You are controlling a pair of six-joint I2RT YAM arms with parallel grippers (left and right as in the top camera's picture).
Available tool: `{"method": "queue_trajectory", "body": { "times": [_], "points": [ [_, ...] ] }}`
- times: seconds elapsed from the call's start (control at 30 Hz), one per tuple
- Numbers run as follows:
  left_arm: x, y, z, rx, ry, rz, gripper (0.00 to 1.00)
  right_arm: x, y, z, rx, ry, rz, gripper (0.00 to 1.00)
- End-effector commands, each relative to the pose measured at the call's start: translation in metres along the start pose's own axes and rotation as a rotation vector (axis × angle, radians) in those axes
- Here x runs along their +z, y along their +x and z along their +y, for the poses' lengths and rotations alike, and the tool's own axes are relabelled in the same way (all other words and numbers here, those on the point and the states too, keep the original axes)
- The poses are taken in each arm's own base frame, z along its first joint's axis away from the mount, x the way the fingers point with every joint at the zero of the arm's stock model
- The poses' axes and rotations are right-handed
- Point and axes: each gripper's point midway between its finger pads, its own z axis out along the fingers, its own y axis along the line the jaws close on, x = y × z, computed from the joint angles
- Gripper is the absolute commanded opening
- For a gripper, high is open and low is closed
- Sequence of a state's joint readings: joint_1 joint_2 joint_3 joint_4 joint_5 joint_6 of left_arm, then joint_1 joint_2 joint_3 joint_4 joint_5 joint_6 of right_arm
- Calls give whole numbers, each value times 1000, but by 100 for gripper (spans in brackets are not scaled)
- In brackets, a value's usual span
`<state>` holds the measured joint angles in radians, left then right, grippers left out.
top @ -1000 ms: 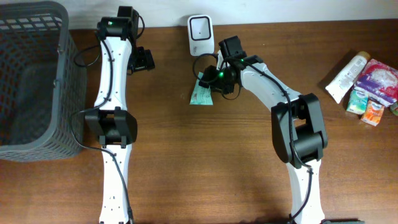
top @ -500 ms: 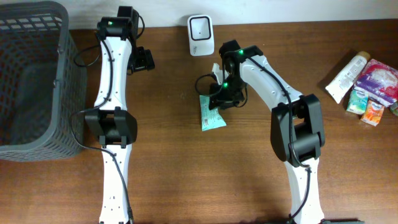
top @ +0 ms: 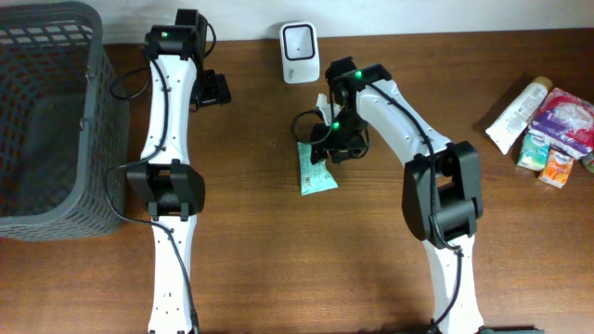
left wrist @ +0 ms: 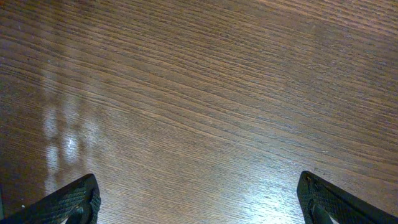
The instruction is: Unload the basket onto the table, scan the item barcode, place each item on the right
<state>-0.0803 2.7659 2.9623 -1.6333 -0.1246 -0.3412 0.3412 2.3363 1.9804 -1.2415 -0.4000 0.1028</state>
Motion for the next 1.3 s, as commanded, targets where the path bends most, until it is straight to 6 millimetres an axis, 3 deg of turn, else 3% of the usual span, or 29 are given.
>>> {"method": "queue_trajectory", "body": {
  "times": [0.0, 0.17, 0.33, 0.43, 0.47, 0.5, 0.6, 0.63, 0.67, 0.7, 0.9, 1.0, 1.27],
  "points": [
    [-16, -4, 3, -14, 0, -33, 99, 21, -8, -7, 55, 11, 9, 40],
    [-16, -4, 3, -14, 0, -33, 99, 17, -58, -2, 23, -22, -188, 31],
    [-16, -4, 3, -14, 0, -33, 99, 3, -103, 7, 142, -102, -365, 26],
    [-16, -4, 3, -14, 0, -33, 99, -4, -109, 11, 193, -145, -383, 28],
    [-16, -4, 3, -14, 0, -33, 99, -12, -109, 10, 200, -144, -388, 36],
    [-16, -4, 3, -14, 0, -33, 99, -24, -109, 9, 208, -143, -394, 42],
    [-16, -4, 3, -14, 0, -33, 99, -74, -103, 2, 209, -74, -401, 41],
    [-16, -4, 3, -14, 0, -33, 99, -83, -99, 1, 194, -41, -399, 37],
    [-16, -4, 3, -14, 0, -33, 99, -88, -95, 8, 152, -16, -393, 19],
    [-16, -4, 3, -14, 0, -33, 99, -85, -92, 14, 119, 2, -382, 4],
    [-16, -4, 3, -14, 0, -33, 99, -41, -80, 16, 20, 335, -344, 4],
    [-16, -4, 3, -14, 0, -33, 99, -17, -79, 15, 19, 314, -294, 4],
    [-16, -4, 3, -14, 0, -33, 99, 16, -80, -12, 47, 364, -238, 4]
  ]
}}
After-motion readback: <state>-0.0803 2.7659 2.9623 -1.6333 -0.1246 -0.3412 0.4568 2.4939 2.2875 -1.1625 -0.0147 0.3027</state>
